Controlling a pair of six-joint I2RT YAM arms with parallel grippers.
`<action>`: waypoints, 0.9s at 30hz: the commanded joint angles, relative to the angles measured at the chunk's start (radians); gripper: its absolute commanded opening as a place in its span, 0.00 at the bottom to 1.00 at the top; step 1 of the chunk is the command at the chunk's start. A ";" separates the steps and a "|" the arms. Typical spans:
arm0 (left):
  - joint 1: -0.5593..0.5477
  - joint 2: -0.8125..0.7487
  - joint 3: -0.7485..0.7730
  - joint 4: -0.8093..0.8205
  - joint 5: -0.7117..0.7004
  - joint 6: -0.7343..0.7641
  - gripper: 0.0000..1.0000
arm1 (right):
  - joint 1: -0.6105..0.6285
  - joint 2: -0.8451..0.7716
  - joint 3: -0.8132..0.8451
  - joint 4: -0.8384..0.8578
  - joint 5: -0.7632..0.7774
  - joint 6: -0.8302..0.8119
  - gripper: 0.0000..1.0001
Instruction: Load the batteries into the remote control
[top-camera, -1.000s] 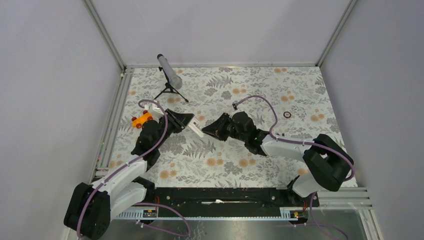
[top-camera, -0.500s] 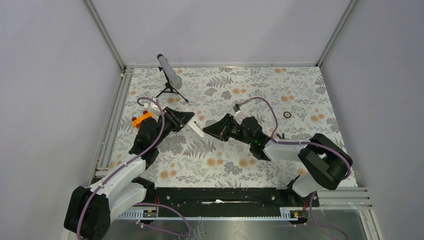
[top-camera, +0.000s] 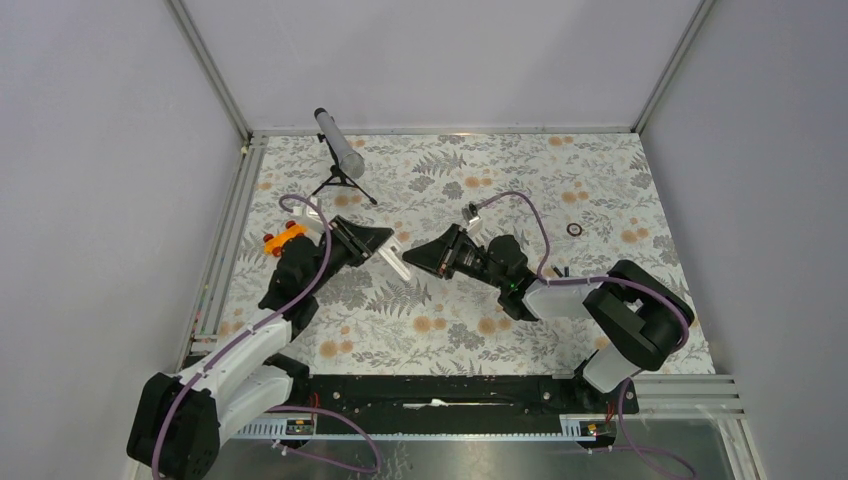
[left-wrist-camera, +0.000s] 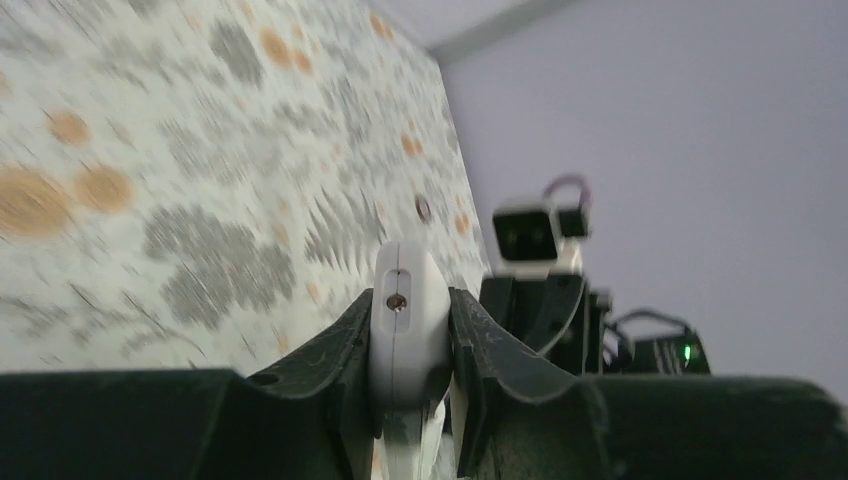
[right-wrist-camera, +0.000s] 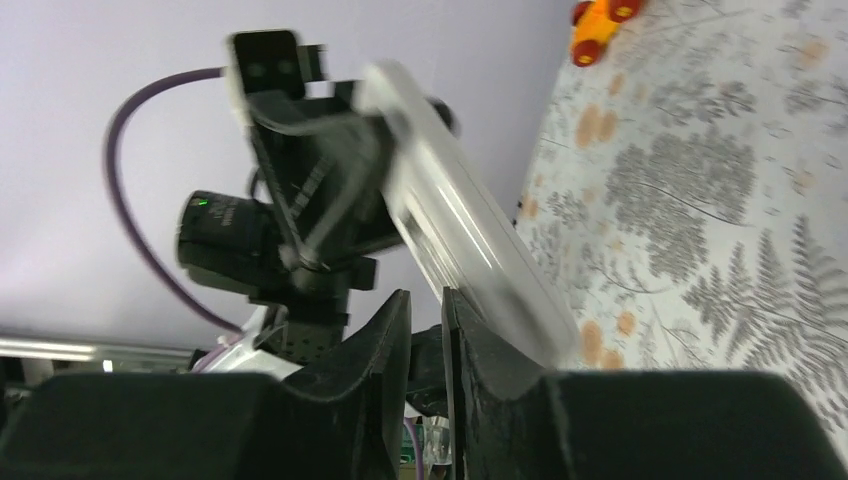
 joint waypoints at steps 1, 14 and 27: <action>-0.046 0.006 0.044 -0.055 0.161 -0.028 0.00 | 0.007 -0.033 0.046 0.146 -0.035 -0.046 0.26; -0.046 -0.067 0.023 -0.085 -0.047 0.076 0.00 | -0.011 -0.198 0.087 -0.484 0.108 -0.100 0.26; -0.046 0.011 0.008 0.069 -0.056 0.090 0.00 | 0.024 -0.220 0.217 -0.771 0.193 -0.077 0.27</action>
